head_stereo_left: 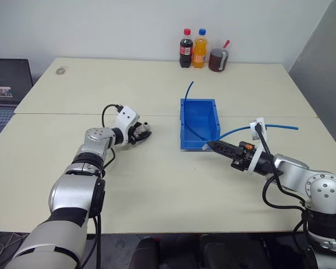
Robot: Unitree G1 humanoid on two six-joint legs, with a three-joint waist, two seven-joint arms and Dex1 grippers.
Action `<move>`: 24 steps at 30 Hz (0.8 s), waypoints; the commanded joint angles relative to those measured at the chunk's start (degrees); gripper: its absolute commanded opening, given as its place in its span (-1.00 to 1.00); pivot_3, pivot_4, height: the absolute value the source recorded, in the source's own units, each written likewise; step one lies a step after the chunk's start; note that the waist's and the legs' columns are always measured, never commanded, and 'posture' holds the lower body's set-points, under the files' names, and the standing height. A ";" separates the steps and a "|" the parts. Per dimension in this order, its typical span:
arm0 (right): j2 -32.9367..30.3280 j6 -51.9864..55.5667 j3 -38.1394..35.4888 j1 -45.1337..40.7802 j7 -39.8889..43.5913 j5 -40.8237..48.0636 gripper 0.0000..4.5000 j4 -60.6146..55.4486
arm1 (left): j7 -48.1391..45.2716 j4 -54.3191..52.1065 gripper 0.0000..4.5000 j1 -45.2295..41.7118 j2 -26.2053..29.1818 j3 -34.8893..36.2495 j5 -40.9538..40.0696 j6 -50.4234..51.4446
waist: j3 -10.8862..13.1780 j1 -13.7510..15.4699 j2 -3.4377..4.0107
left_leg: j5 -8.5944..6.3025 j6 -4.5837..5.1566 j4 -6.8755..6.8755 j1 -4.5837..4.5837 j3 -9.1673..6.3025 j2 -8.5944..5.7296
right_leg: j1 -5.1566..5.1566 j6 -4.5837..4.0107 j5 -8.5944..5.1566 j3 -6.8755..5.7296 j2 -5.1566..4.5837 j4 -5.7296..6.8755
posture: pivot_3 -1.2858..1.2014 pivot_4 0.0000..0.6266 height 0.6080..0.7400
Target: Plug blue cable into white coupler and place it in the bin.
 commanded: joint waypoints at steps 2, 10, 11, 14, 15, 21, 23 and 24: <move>-0.03 -1.44 -1.70 -1.03 0.06 1.66 -0.92 -0.83 | 0.90 -0.26 -0.14 -2.10 0.21 0.97 0.79 -0.74 | 0.00 0.00 0.00 | 0.00 0.00 -0.01 0.00 0.00 0.00 | 0.00 0.00 0.00 0.00 0.00 -0.01 | 0.03 -0.52 1.00; -0.22 -1.63 -1.51 -1.09 0.60 1.29 -0.92 -0.43 | -0.20 -0.51 -0.66 -1.92 0.52 1.80 0.93 -1.21 | 0.00 0.00 0.00 | 0.00 0.00 0.00 0.00 0.00 0.00 | 0.00 -0.01 0.00 -0.01 0.00 0.01 | 0.03 -0.52 1.00; -0.16 -1.69 -1.39 -1.21 0.68 1.11 -0.92 -0.32 | -0.40 -0.54 -0.66 -1.72 0.63 1.89 0.94 -1.33 | 0.00 0.01 0.00 | 0.00 0.00 0.00 0.00 -0.01 0.00 | 0.00 -0.01 0.00 -0.01 0.00 0.01 | 0.03 -0.52 1.00; -0.15 -1.74 -1.12 -1.68 1.08 0.60 -0.92 0.24 | -1.04 -0.71 -0.66 -1.14 0.86 1.93 0.95 -1.66 | 0.00 0.00 0.00 | 0.00 0.00 0.00 0.00 -0.01 0.00 | 0.00 -0.01 0.00 -0.01 0.00 0.00 | 0.03 -0.52 1.00; -0.20 -1.70 -1.04 -1.81 1.24 0.49 -0.92 0.35 | -1.41 -0.82 -0.66 -1.02 0.91 1.81 1.01 -1.79 | 0.00 0.00 0.00 | 0.00 0.00 0.00 0.00 0.00 0.00 | 0.00 -0.01 0.00 -0.01 0.00 0.00 | 0.03 -0.52 1.00; -2.73 -1.03 1.03 -4.49 5.07 -2.97 -0.92 0.85 | -17.22 -5.76 -0.66 0.83 -0.18 2.52 -2.96 -3.23 | 0.00 0.01 0.01 | 0.00 0.00 0.01 0.00 0.00 0.00 | 0.00 -0.01 0.01 -0.01 0.00 0.01 | 0.03 -0.52 1.00; -4.65 -0.77 2.48 -6.36 8.47 -5.20 -0.92 1.20 | -26.02 -11.41 -0.66 3.78 -0.40 1.34 -4.73 -2.10 | -0.01 -0.01 0.01 | 0.00 0.00 0.01 0.00 0.02 -0.01 | 0.00 -0.01 0.01 0.00 -0.01 0.01 | 0.03 -0.52 1.00; -5.66 -0.80 3.38 -7.48 10.46 -6.57 -0.92 1.47 | -29.73 -15.59 -0.66 5.84 -0.34 0.60 -5.73 -0.98 | -0.01 -0.07 0.03 | 0.00 0.00 0.01 0.00 0.03 -0.01 | 0.00 -0.01 0.01 0.00 0.00 0.01 | 0.03 -0.52 1.00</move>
